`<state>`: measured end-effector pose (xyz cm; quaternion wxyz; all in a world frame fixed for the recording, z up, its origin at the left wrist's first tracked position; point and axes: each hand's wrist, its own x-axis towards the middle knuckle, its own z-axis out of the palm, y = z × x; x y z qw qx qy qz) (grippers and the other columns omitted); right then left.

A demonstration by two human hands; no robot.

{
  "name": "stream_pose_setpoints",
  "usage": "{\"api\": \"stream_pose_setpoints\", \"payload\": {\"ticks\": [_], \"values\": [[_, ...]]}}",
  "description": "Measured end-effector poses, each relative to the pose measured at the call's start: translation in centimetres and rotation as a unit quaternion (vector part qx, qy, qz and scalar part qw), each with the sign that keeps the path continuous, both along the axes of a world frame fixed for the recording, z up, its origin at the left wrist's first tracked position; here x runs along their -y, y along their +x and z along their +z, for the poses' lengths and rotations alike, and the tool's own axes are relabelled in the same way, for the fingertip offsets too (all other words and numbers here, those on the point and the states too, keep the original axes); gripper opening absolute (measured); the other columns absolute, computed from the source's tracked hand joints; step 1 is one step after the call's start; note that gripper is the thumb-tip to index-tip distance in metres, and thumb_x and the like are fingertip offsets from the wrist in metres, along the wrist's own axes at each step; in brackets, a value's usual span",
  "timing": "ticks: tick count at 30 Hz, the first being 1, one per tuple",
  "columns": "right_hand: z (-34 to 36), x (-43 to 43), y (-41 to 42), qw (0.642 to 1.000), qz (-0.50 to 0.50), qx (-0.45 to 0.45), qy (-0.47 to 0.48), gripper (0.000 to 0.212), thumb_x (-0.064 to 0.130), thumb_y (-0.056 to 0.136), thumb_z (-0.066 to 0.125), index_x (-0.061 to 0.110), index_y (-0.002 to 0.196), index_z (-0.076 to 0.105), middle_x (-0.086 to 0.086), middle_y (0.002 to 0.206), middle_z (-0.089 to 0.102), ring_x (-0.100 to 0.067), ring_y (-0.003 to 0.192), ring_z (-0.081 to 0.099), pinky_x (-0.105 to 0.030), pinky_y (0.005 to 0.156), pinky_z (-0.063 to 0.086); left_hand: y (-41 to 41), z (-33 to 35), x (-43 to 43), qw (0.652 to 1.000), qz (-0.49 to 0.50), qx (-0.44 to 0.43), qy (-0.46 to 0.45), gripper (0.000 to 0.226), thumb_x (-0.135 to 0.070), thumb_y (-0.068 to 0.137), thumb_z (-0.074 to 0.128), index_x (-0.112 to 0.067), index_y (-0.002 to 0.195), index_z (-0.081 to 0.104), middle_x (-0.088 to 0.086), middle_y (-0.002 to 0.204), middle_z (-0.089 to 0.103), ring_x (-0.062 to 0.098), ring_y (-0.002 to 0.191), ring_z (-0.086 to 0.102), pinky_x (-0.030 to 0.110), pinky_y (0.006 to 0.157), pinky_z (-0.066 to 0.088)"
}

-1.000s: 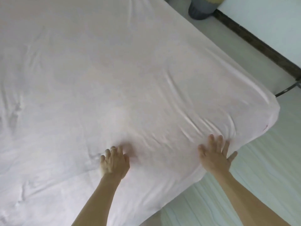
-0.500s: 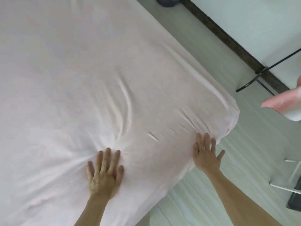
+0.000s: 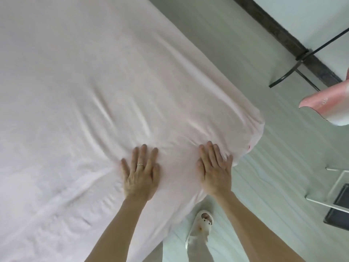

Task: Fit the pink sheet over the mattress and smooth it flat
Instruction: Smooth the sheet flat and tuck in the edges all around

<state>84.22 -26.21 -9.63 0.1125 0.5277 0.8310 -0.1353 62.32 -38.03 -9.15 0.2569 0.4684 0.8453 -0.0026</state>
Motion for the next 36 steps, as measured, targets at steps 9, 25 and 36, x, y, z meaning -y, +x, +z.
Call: {"api": "stream_pose_setpoints", "payload": {"ticks": [9, 25, 36], "values": [[0.6, -16.0, 7.9, 0.929, -0.338, -0.094, -0.118, 0.062, 0.058, 0.101, 0.012, 0.036, 0.156, -0.005, -0.004, 0.166, -0.009, -0.028, 0.153, 0.000, -0.054, 0.121, 0.005, 2.1, 1.5, -6.6, 0.985, 0.145, -0.088, 0.017, 0.035, -0.026, 0.089, 0.052, -0.016, 0.121, 0.058, 0.020, 0.125, 0.057, 0.041, 0.115, 0.051, 0.053, 0.090, 0.042], [-4.9, -37.5, 14.4, 0.901, -0.373, -0.143, -0.171, 0.041, 0.027, 0.102, 0.041, -0.006, 0.097, 0.063, -0.028, 0.097, 0.064, -0.043, 0.101, 0.063, -0.041, 0.081, 0.046, 17.0, 0.5, -27.0, 0.932, 0.344, -0.099, 0.056, 0.062, -0.044, 0.097, 0.041, -0.012, 0.149, 0.030, 0.022, 0.159, 0.016, 0.038, 0.146, 0.016, 0.061, 0.114, 0.017], [-5.6, -34.6, 15.4, 0.794, -0.452, -0.217, -0.344, 0.054, 0.051, 0.094, 0.043, 0.011, 0.126, 0.059, -0.009, 0.114, 0.068, -0.027, 0.095, 0.065, -0.037, 0.080, 0.053, 18.3, 1.3, -32.1, 0.988, 0.132, -0.073, -0.041, 0.061, -0.061, 0.094, 0.017, -0.048, 0.152, 0.005, -0.006, 0.165, -0.005, 0.023, 0.151, -0.009, 0.058, 0.118, 0.000]]}}
